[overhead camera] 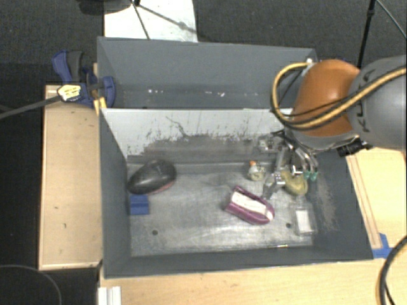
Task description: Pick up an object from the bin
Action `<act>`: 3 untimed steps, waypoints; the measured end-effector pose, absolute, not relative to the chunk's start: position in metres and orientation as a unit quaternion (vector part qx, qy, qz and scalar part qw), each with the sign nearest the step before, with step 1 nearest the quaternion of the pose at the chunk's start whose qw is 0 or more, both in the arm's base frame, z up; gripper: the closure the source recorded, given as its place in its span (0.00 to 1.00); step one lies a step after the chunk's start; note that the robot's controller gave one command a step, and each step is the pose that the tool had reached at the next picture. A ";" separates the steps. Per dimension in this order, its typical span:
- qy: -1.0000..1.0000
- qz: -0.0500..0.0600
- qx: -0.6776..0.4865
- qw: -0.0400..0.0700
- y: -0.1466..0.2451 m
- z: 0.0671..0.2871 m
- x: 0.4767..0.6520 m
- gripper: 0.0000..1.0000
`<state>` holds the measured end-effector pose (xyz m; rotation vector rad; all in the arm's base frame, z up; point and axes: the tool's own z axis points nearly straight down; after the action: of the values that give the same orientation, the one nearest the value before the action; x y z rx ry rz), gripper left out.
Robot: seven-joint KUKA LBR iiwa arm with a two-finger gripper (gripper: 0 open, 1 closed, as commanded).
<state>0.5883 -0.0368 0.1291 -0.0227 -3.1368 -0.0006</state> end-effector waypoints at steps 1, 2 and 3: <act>-0.999 0.001 0.048 -0.009 -0.025 0.093 0.578 0.00; -0.992 -0.007 -0.127 -0.009 -0.049 0.084 0.564 0.00; -0.999 0.001 -0.042 -0.021 -0.021 0.087 0.540 0.00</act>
Offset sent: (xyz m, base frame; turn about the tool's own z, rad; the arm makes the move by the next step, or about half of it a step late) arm -0.0223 0.0160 -0.0591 -0.1212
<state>0.5399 -0.0211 0.0873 -0.1330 -3.1817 0.0041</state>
